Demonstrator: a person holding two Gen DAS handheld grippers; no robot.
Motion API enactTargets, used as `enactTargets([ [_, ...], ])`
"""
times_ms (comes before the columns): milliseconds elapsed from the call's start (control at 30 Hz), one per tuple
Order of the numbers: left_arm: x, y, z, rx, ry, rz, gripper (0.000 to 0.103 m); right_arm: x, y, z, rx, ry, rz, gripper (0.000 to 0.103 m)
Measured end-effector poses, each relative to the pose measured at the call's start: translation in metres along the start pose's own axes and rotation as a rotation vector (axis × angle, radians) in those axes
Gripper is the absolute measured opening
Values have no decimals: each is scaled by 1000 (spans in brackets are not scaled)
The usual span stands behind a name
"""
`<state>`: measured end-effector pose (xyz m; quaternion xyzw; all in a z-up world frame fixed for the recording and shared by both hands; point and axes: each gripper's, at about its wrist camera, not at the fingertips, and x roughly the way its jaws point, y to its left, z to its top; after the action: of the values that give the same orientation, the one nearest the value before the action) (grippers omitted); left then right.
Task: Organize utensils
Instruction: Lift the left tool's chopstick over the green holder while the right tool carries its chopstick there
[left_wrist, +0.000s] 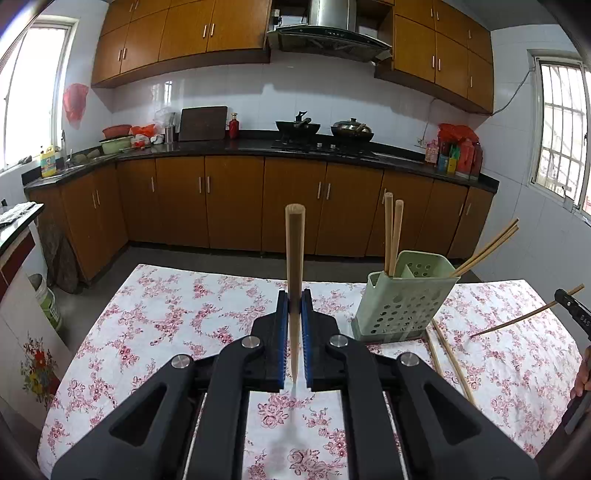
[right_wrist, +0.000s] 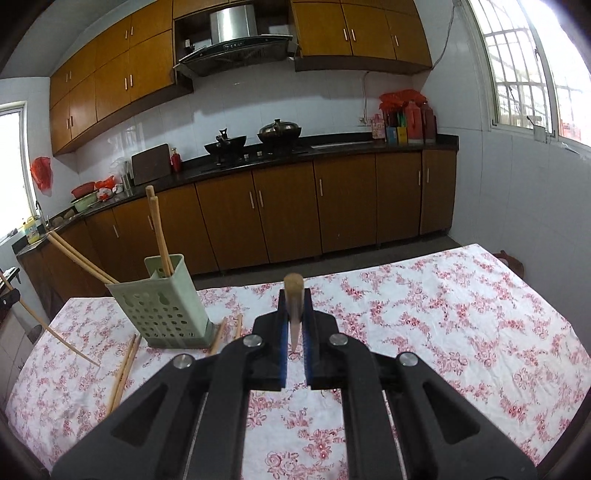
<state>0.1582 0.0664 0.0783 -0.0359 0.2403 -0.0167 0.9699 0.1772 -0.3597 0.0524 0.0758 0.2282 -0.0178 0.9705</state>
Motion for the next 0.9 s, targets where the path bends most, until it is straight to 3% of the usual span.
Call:
enactTargets([
  [100,1,0,-1,3,0,3,7,0,3,2,-10,-4,2,8],
  [267,-8,-8,6,5,-18,-30,7,-8,14,19,-4,-11,80,8],
  [633,-46,-58,62,-6,-150,-194,7,-46,63,91,16,-110,341,8],
  [900,-36,-88,104,-51,-251,-205,7,-36,96,125,29,-257,319,8],
])
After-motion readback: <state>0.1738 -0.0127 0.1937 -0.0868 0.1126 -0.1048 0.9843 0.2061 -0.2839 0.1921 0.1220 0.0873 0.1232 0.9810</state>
